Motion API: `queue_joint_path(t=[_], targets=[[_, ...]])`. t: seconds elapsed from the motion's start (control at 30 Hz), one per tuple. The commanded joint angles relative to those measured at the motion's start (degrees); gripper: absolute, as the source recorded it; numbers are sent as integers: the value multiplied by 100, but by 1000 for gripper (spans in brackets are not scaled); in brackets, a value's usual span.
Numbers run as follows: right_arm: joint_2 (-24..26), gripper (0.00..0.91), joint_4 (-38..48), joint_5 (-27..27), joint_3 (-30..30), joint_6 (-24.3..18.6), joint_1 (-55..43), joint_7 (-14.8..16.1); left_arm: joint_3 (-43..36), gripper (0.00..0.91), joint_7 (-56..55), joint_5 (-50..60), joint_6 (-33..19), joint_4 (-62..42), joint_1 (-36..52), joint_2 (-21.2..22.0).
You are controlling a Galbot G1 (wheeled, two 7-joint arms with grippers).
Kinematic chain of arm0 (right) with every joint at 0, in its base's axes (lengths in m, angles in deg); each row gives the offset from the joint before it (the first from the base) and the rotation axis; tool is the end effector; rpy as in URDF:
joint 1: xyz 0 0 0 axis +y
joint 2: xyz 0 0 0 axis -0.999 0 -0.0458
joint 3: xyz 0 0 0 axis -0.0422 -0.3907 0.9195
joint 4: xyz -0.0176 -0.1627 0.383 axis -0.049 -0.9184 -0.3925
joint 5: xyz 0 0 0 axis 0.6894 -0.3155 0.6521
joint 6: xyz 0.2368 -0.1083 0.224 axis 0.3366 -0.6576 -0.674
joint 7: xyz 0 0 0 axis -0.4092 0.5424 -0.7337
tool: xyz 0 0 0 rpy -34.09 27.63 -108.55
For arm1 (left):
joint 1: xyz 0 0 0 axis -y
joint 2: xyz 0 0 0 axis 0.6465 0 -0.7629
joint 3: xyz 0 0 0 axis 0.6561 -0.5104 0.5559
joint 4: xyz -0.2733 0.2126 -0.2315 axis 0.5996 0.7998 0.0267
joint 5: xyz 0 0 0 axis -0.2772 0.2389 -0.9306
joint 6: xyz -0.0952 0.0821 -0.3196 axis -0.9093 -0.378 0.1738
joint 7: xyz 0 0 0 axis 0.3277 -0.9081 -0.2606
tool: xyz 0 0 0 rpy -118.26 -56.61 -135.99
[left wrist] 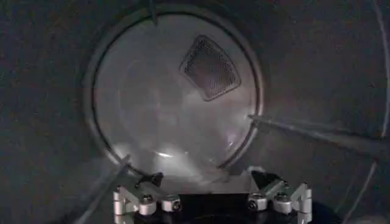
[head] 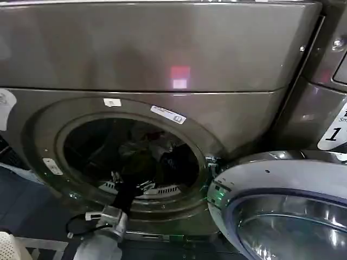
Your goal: Grasp the clothes from the dryer.
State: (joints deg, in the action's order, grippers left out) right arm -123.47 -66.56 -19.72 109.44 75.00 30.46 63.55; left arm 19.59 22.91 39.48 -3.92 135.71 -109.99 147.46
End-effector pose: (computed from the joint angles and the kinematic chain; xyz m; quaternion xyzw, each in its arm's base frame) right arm -0.1074 -0.4115 -0.0206 0.5349 0.7152 -0.4103 0.1844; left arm 0.4381 -0.0002 -0.2130 -0.2811 -0.7295 -0.6136 0.1115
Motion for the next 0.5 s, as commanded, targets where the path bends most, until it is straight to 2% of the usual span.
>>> queue_joint_path(t=[0.03,0.27,0.5], targets=[[13,907,2,-10,-43,-14,27,3,15,907,1387,180,-359,-983,718,20],[34,907,20,-4,-90,-22,23,7,-398,907,1380,248,219,-1482,840,-359],[1,907,-40,11,-166,-13,12,19,-954,907,1390,-189,255,-2011,1181,-802]])
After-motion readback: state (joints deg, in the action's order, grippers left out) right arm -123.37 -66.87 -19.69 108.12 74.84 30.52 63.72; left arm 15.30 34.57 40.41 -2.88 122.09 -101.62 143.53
